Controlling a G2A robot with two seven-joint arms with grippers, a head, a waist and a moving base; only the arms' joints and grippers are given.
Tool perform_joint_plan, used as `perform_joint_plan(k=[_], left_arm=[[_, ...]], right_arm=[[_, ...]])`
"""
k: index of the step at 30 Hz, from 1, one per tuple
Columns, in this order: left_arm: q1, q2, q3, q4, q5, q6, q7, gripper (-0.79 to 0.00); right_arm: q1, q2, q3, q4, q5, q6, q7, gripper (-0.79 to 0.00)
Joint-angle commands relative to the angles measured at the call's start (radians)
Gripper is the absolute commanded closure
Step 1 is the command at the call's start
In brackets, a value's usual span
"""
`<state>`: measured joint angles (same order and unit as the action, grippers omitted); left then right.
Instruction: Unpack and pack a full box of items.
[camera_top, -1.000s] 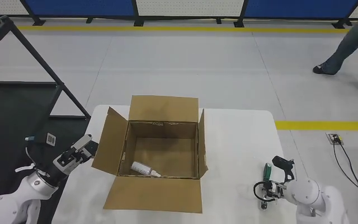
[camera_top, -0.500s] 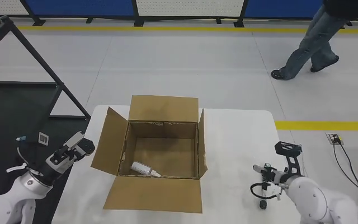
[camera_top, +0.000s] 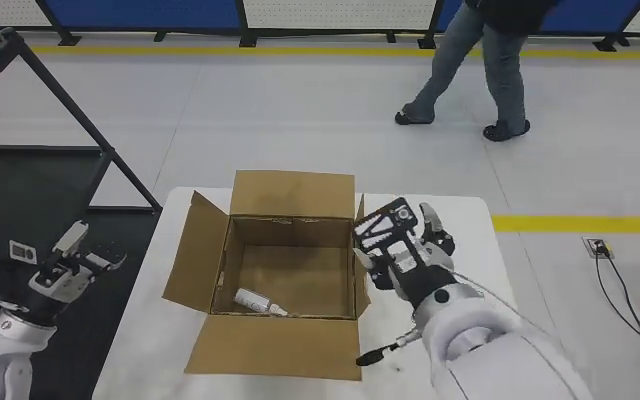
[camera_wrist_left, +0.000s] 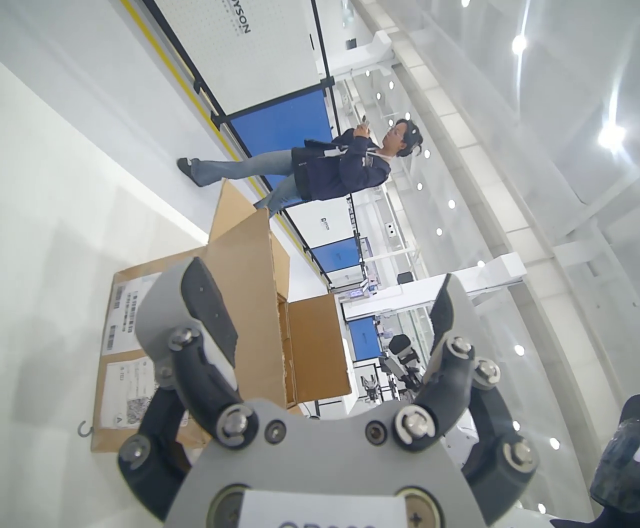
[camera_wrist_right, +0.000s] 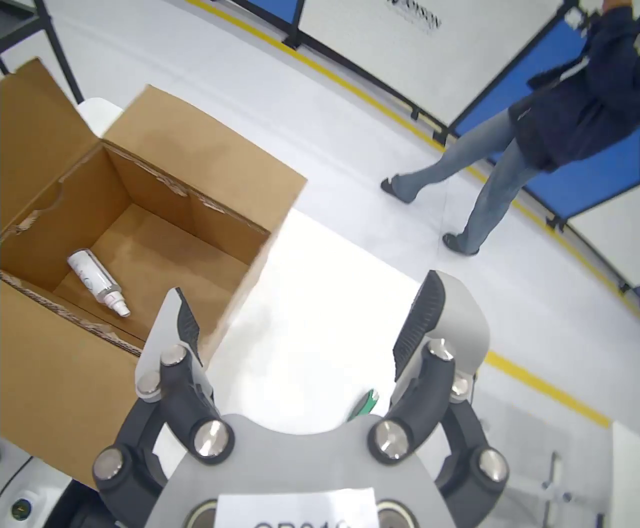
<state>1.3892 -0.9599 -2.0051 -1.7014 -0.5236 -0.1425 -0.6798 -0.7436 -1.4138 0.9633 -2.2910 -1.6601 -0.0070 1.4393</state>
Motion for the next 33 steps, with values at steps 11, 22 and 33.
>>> perform_joint_plan(k=[11,22,33], left_arm=[[0.036,0.002,-0.087,0.049,-0.104,-0.024,-0.077,-0.785],[-0.002,0.013,-0.097,0.103,-0.113,0.010,-0.151,-0.785],[-0.002,0.013,-0.097,0.103,-0.113,0.010,-0.151,-0.785]], right_arm=[[0.645,-0.192,-0.327,0.746,0.559,-0.037,0.036,-0.785],[0.868,-0.387,-0.511,1.370,0.956,-0.172,-0.061,-0.785],[0.846,-0.524,-0.615,1.744,0.970,-0.236,-0.301,-0.785]])
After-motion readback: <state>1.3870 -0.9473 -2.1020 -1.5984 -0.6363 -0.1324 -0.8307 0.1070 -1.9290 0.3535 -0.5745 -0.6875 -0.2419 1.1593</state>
